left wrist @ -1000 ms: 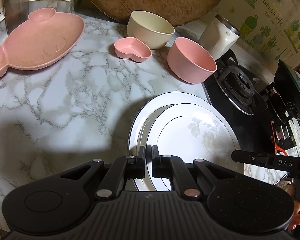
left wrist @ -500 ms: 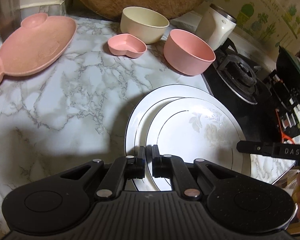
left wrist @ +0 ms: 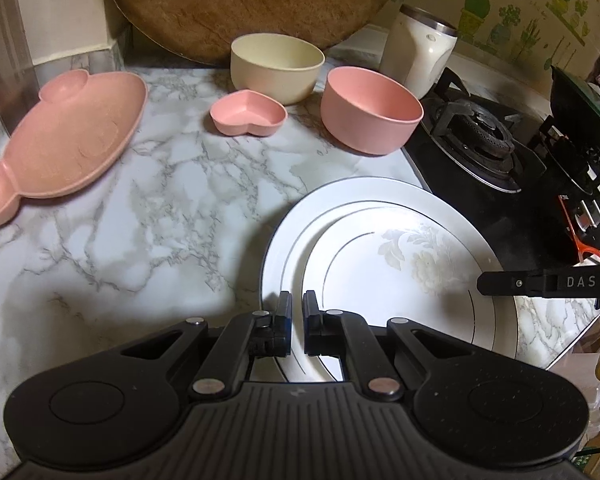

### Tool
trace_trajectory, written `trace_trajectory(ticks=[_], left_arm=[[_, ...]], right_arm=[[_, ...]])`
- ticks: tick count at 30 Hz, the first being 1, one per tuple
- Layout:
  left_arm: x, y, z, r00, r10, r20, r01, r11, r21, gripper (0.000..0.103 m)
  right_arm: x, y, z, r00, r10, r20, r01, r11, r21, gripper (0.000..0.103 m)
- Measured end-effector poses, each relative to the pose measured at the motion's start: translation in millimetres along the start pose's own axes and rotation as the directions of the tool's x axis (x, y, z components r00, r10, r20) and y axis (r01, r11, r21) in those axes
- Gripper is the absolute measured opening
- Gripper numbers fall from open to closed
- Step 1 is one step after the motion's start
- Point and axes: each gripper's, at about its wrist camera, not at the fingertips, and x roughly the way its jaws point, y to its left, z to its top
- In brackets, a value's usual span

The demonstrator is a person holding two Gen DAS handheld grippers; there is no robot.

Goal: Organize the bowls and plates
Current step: 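Carry the floral plate onto the plain white plate and lower it, then open both grippers and lift them off the stacked plates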

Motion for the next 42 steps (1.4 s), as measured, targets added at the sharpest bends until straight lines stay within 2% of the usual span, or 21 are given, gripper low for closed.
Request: trace_trajectory(ticks=[7, 12, 17, 22, 30, 42], left_arm=[[-7.3, -1.0, -0.8, 1.0, -0.007, 0.019, 0.006, 1.0, 0.007, 0.004], [-10.4, -3.1, -4.3, 1.0, -0.005, 0.025, 0.004, 1.0, 0.017, 0.004], [-16.7, -3.0, -7.0, 0.999, -0.014, 0.036, 0.014, 1.0, 0.007, 0.005], [-26.9, -2.9, -9.6, 0.998, -0.019, 0.06, 0.018, 1.0, 0.014, 0.005], [-49.3, -1.9, -13.5, 0.993, -0.004, 0.122, -0.002, 0.999, 0.053, 0.005], [-85.3, 18.1, -20.0, 0.977, 0.038, 0.21, -0.052, 0.997, 0.065, 0.009]], right_arm=[[4.1, 2.1, 1.3, 1.0, -0.01, 0.0, 0.01, 1.0, -0.004, 0.005], [0.1, 6.5, 3.2, 1.0, -0.025, 0.013, 0.026, 0.999, -0.021, 0.015], [-8.0, 14.4, 4.5, 0.999, -0.038, 0.033, 0.039, 0.998, -0.052, 0.019], [-16.5, 34.8, -2.7, 0.997, -0.044, 0.06, 0.052, 0.988, -0.145, 0.023], [-31.0, 71.5, -17.0, 0.988, -0.062, 0.143, 0.099, 0.957, -0.272, 0.038], [-45.3, 115.4, -32.9, 0.971, -0.046, 0.235, 0.121, 0.942, -0.313, 0.061]])
